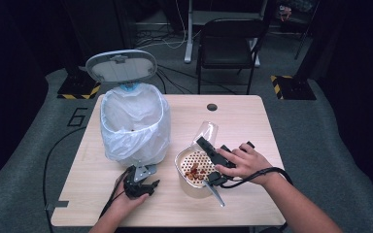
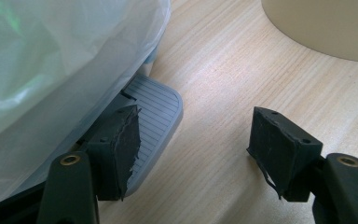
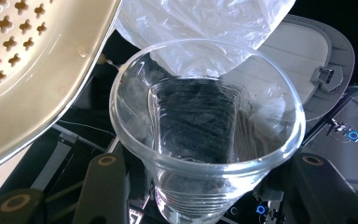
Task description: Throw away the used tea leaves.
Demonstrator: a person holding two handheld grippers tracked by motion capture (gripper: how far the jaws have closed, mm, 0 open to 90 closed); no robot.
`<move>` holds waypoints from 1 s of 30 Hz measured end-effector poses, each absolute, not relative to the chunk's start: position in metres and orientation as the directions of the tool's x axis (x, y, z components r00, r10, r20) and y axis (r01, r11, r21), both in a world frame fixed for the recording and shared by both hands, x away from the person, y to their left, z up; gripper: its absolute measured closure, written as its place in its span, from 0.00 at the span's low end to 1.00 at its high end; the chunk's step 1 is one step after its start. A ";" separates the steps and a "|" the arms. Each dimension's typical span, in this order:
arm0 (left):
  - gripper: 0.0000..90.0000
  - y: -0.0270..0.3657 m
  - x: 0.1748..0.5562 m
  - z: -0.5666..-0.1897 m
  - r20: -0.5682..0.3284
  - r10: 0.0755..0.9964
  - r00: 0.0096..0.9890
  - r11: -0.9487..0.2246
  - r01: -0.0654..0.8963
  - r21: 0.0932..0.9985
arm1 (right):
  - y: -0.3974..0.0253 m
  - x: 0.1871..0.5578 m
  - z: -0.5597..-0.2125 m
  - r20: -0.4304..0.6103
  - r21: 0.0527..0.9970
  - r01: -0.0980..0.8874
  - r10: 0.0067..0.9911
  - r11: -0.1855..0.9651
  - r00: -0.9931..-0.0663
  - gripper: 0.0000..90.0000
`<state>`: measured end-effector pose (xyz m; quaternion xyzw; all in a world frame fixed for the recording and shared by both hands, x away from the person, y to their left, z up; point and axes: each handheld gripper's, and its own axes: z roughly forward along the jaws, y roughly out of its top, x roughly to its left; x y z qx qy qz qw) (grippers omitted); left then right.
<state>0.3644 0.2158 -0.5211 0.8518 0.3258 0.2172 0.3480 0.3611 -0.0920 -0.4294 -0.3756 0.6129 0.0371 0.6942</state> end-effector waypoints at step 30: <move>0.37 0.217 0.365 -0.520 0.167 0.697 0.697 -0.563 0.388 0.730 | -0.086 0.360 -0.403 -0.966 -0.256 -0.582 -0.229 0.772 0.122 0.55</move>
